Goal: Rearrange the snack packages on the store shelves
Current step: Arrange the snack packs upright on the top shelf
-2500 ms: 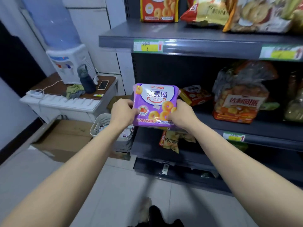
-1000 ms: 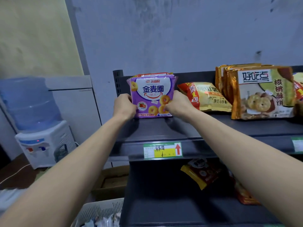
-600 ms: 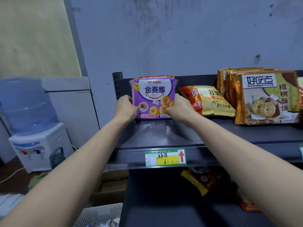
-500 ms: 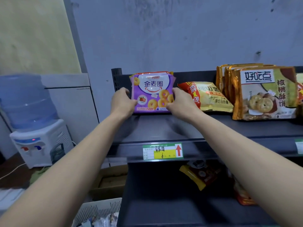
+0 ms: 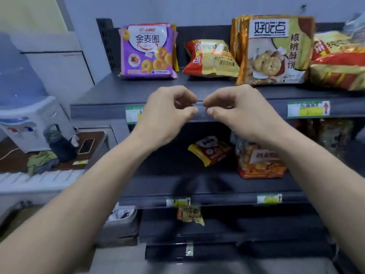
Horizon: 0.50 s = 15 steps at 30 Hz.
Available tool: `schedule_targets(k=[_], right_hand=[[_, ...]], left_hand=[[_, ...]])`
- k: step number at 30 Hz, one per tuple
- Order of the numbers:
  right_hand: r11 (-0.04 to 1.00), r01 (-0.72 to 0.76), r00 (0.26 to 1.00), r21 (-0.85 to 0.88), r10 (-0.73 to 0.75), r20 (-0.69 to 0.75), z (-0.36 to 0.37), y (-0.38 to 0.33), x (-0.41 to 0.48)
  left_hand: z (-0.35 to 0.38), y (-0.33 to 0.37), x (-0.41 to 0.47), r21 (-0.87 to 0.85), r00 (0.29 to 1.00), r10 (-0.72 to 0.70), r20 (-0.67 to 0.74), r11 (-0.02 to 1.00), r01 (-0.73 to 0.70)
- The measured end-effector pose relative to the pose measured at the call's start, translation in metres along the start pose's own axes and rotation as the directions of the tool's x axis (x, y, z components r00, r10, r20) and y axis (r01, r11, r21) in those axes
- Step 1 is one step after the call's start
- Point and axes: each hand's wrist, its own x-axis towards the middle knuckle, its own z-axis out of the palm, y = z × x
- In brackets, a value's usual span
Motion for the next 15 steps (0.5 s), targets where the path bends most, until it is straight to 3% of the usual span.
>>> schedule_targets(k=[7, 15], right_hand=[[0.975, -0.18, 0.964, -0.127, 0.201, 0.174, 0.021, 0.079, -0.052], [0.937, -0.273, 0.879, -0.217, 0.334, 0.339, 0.062, 0.146, -0.062]], left_hand=[[0.082, -0.016, -0.041, 0.019, 0.957, -0.217, 0.19, 0.976, 0.217], [0.155, -0.059, -0.046, 0.05, 0.844, -0.409, 0.347, 0.907, 0.419]])
